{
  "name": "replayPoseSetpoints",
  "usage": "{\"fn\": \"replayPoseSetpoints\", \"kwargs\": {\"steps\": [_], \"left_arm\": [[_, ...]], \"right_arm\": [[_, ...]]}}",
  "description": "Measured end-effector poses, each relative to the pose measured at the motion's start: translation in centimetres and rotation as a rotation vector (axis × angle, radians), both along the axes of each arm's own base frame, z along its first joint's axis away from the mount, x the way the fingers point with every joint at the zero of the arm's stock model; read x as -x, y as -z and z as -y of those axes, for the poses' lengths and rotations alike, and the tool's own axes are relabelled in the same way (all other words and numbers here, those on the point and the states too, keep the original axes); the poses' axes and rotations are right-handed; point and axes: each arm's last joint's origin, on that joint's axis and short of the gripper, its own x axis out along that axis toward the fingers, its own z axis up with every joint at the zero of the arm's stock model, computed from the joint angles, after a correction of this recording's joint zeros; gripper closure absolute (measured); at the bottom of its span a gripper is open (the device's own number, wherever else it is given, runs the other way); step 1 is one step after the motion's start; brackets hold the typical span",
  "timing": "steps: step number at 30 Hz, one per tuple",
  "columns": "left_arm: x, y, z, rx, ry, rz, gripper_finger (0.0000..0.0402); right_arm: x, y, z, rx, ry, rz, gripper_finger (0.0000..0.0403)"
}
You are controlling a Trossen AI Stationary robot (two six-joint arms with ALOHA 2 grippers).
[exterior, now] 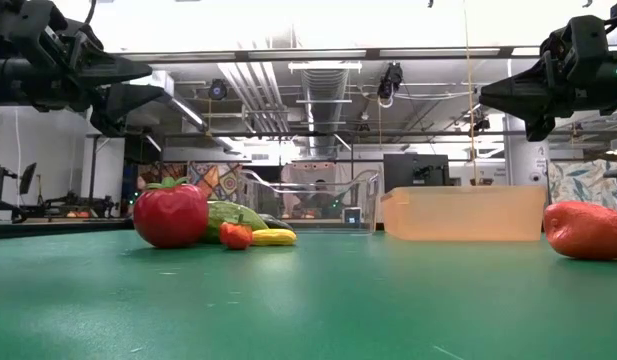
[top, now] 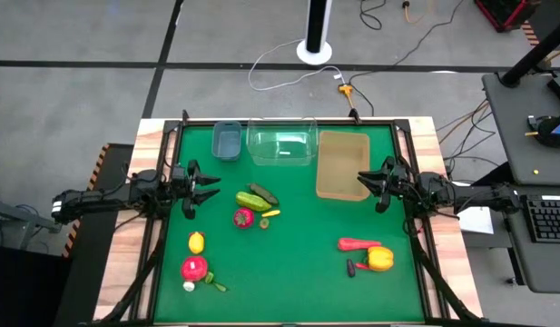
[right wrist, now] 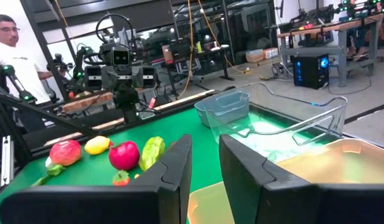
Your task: Sort produce into baskets
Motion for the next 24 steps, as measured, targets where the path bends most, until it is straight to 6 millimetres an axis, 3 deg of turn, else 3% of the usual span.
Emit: {"fn": "replayPoseSetpoints", "kwargs": {"steps": [16,21,24], "left_arm": [[0.00,0.00,0.00,0.000,0.000,0.000,0.0235],[0.00,0.00,0.00,0.000,0.000,0.000,0.0235],[0.00,0.01,0.00,0.000,0.000,0.000,0.0235]], "right_arm": [[0.00,0.00,0.00,-0.001,0.000,0.000,0.0319],[-0.05,-0.04,-0.06,-0.140,-0.029,0.044,0.0329],[-0.03,-0.08,-0.07,-0.326,-0.039,0.080,0.0334]]}}
